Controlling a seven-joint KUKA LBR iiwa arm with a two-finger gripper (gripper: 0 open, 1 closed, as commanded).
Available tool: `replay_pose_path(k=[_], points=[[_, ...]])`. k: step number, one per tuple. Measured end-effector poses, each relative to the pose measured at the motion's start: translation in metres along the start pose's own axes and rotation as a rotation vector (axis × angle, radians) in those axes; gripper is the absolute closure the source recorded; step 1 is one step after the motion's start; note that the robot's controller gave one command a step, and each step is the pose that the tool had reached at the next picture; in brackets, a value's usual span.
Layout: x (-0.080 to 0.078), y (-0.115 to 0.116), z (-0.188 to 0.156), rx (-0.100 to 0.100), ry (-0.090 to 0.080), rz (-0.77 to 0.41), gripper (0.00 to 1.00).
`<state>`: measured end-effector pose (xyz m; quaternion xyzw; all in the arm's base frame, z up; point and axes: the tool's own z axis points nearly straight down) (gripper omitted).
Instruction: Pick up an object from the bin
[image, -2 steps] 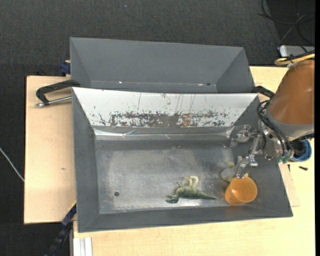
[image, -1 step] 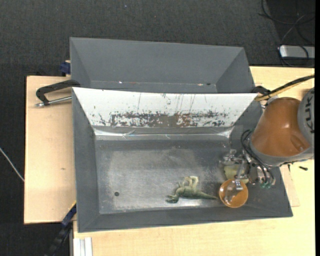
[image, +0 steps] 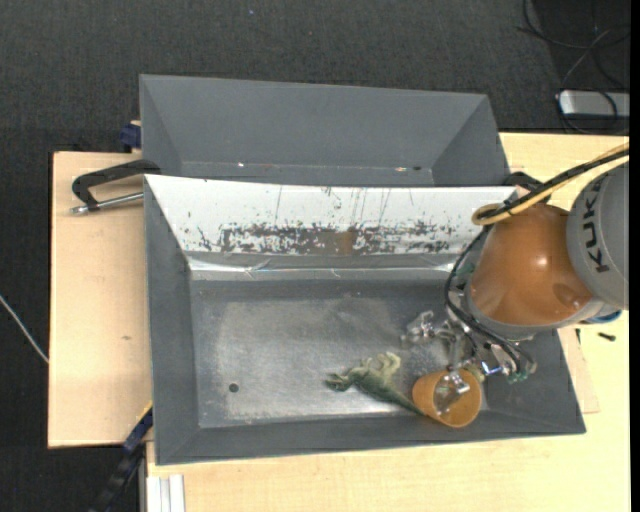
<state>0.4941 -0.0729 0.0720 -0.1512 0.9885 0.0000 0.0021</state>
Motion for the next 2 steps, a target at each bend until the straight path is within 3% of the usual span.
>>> replay_pose_path(k=[1,2], points=[[0.001,-0.001,-0.002,0.0,0.005,0.0,1.0],[-0.008,-0.003,-0.152,0.004,-0.01,0.1,1.0]])
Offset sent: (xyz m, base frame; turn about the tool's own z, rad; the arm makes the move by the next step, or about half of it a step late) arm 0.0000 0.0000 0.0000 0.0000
